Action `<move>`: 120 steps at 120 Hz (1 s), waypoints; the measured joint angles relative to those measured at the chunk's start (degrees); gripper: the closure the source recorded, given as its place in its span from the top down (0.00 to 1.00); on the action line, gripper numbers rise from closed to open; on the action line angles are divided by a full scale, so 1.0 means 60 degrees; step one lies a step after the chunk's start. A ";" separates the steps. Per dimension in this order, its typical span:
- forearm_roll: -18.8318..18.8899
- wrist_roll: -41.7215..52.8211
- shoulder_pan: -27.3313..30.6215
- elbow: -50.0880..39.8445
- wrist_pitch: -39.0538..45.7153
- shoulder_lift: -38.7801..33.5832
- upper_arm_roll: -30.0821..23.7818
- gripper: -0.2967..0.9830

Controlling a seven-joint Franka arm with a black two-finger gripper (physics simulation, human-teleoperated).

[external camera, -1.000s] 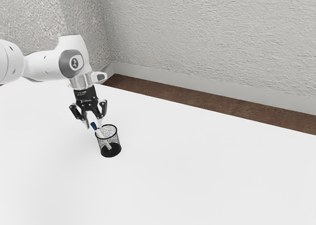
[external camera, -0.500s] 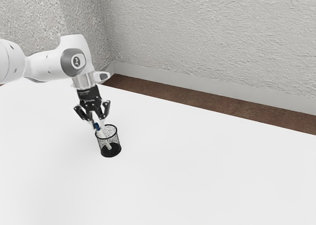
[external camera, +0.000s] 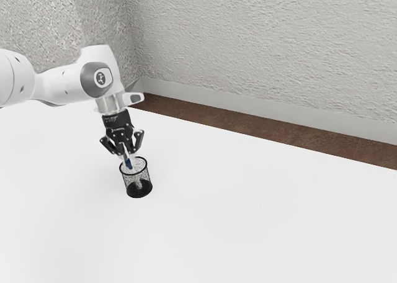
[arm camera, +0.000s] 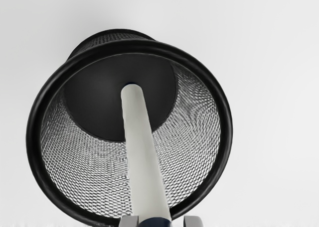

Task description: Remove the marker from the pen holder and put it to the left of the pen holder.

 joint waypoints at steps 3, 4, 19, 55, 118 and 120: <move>-0.0003 0.0006 0.0000 -0.0014 -0.0012 -0.0002 0.0000 0.24; -0.0004 0.0008 0.0000 -0.0018 -0.0015 -0.0002 0.0000 0.24; -0.0007 0.0030 0.0000 -0.0037 -0.0094 -0.0013 0.0000 0.25; -0.0004 0.0071 -0.0001 -0.0132 -0.0365 -0.0054 -0.0009 0.21; -0.0529 0.0251 0.0280 0.0948 -0.1921 -0.0992 0.1066 0.15; -0.0669 0.0278 0.0397 0.1090 -0.2013 -0.0866 0.1116 0.15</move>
